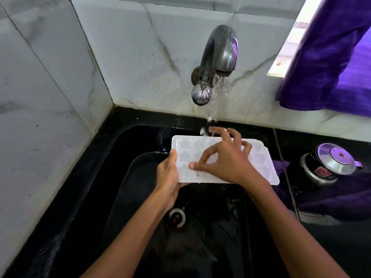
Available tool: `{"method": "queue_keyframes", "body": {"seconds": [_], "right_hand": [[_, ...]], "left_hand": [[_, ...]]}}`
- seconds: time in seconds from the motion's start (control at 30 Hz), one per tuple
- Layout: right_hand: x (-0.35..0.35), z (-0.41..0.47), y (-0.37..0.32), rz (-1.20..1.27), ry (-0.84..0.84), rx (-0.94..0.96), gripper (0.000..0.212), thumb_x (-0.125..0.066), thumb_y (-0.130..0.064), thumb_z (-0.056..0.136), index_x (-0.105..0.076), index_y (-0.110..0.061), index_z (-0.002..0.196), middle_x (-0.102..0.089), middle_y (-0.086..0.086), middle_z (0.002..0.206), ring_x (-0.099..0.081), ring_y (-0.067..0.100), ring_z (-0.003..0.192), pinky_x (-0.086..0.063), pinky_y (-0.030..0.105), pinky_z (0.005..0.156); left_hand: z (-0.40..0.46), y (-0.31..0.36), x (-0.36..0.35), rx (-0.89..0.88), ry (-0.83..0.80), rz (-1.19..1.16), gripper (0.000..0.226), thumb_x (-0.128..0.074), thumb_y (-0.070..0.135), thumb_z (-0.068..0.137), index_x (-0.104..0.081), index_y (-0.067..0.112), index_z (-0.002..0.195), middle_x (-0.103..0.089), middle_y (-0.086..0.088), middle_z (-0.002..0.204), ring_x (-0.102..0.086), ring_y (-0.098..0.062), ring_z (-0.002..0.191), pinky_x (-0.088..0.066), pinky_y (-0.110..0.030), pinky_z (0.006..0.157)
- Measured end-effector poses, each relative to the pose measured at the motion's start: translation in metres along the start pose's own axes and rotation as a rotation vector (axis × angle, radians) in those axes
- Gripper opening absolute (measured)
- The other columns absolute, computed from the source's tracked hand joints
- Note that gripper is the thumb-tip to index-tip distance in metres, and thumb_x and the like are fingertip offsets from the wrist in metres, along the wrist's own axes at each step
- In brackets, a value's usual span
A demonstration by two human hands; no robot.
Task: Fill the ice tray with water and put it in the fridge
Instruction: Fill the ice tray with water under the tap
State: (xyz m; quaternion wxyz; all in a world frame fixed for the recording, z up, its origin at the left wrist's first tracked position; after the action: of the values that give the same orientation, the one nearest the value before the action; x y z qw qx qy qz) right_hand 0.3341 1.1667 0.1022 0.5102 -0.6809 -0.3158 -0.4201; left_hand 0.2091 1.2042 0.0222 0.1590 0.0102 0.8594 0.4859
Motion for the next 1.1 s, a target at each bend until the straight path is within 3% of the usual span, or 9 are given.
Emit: {"method": "queue_keyframes", "body": {"seconds": [0.1,0.2,0.3,0.57,0.77,0.93,1.1], "right_hand": [[0.012,0.019,-0.005,-0.003,0.081,0.035,0.018,-0.058,-0.056,0.083,-0.065,-0.040,0.081,-0.021,-0.011,0.152,0.000,0.020,0.141,-0.006,0.049,0.107],[0.001,0.033,-0.012,-0.089,-0.013,0.088,0.019,-0.052,-0.053,0.090,-0.063,-0.044,0.102,-0.015,-0.006,0.154,0.008,0.026,0.143,-0.004,0.050,0.110],[-0.012,0.038,-0.015,-0.176,-0.079,0.092,0.027,-0.051,-0.057,0.088,-0.064,-0.044,0.108,-0.005,-0.006,0.158,0.014,0.031,0.143,-0.001,0.053,0.112],[-0.003,0.043,-0.013,-0.168,0.053,0.106,0.034,-0.066,-0.066,0.070,-0.072,-0.039,0.089,-0.009,-0.008,0.157,0.009,0.029,0.141,-0.004,0.050,0.109],[-0.013,0.046,-0.008,-0.198,-0.125,0.068,0.034,-0.062,-0.064,0.076,-0.070,-0.041,0.100,0.000,-0.004,0.158,0.013,0.033,0.141,-0.003,0.054,0.111],[-0.004,0.046,-0.003,-0.058,-0.007,0.047,0.034,-0.077,-0.060,0.059,-0.076,-0.034,0.081,-0.010,-0.012,0.154,0.004,0.028,0.140,-0.008,0.052,0.109],[-0.019,0.041,0.000,-0.077,-0.179,0.012,0.024,-0.068,-0.059,0.074,-0.071,-0.044,0.093,0.002,-0.011,0.157,0.011,0.033,0.141,-0.006,0.053,0.110]], "left_hand": [[-0.001,0.000,-0.003,0.000,-0.013,0.006,0.036,-0.038,0.038,0.099,-0.064,0.013,0.101,-0.073,-0.011,0.095,-0.071,-0.025,0.085,-0.060,-0.035,0.067],[-0.002,-0.001,-0.004,-0.010,-0.021,0.020,0.038,-0.039,0.038,0.098,-0.065,0.010,0.101,-0.073,-0.013,0.095,-0.071,-0.026,0.086,-0.059,-0.034,0.071],[-0.002,-0.001,-0.005,-0.023,-0.023,0.034,0.037,-0.041,0.037,0.098,-0.067,0.011,0.098,-0.073,-0.014,0.094,-0.070,-0.027,0.086,-0.057,-0.038,0.077],[-0.002,-0.003,-0.005,-0.029,-0.040,0.036,0.037,-0.040,0.038,0.098,-0.066,0.012,0.094,-0.073,-0.015,0.094,-0.070,-0.028,0.086,-0.057,-0.041,0.078],[-0.004,-0.008,-0.008,-0.010,-0.084,0.027,0.038,-0.039,0.038,0.098,-0.066,0.012,0.097,-0.074,-0.012,0.094,-0.070,-0.027,0.088,-0.058,-0.038,0.075],[-0.005,-0.012,-0.008,-0.002,-0.093,0.026,0.040,-0.038,0.039,0.098,-0.065,0.010,0.102,-0.073,-0.013,0.096,-0.070,-0.028,0.090,-0.059,-0.036,0.072],[-0.006,-0.015,-0.007,0.012,-0.094,0.009,0.038,-0.039,0.038,0.098,-0.065,0.011,0.102,-0.073,-0.013,0.098,-0.070,-0.028,0.091,-0.059,-0.036,0.071]]}}
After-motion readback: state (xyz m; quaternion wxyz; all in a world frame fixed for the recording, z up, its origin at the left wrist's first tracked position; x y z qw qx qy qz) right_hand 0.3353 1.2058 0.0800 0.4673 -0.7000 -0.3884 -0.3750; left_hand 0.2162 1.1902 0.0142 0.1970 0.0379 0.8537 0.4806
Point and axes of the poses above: each hand's wrist, its own z-axis towards the middle knuckle, its own x-axis out of the back of the hand, y = z × x, the point moved 8 cm from there along z, towards the middle knuckle
